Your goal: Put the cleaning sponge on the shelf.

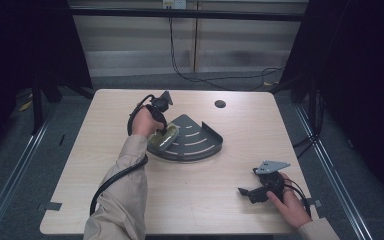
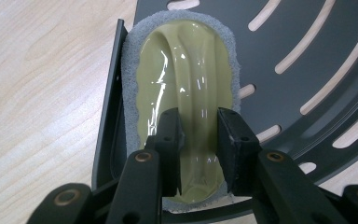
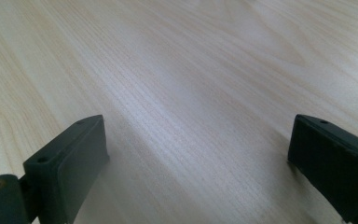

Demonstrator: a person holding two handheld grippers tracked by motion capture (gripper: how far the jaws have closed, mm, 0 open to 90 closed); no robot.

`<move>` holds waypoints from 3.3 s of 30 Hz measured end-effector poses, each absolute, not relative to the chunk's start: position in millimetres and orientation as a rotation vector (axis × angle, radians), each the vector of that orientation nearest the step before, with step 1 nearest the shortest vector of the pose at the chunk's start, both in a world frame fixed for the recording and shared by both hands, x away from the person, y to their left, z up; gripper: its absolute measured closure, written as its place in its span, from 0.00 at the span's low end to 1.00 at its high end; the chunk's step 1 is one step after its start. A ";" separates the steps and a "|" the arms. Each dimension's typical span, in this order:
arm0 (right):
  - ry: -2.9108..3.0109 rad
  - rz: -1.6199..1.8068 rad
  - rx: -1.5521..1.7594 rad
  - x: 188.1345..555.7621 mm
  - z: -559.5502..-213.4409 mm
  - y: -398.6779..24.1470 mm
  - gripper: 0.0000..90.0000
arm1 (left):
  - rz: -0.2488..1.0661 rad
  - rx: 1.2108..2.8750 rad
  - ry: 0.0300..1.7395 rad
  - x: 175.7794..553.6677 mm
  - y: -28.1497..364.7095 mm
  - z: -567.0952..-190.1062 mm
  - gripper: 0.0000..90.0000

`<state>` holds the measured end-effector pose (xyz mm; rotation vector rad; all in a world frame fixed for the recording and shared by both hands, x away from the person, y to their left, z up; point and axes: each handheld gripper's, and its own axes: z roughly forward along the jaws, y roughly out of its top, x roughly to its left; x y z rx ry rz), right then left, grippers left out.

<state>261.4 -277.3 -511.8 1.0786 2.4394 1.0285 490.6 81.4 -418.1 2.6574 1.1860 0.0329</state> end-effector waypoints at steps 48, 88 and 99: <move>2.439 1.028 1.077 261.5 -511.8 -277.4 0.04 | 0.107 2.560 1.262 477.2 97.6 -394.5 0.30; 2.441 1.032 1.076 261.6 -512.0 -277.4 0.05 | 0.038 2.510 1.304 439.8 143.7 -390.8 0.23; 2.440 1.026 1.082 261.3 -511.7 -277.3 0.05 | 0.024 2.496 1.316 423.2 160.6 -399.3 0.24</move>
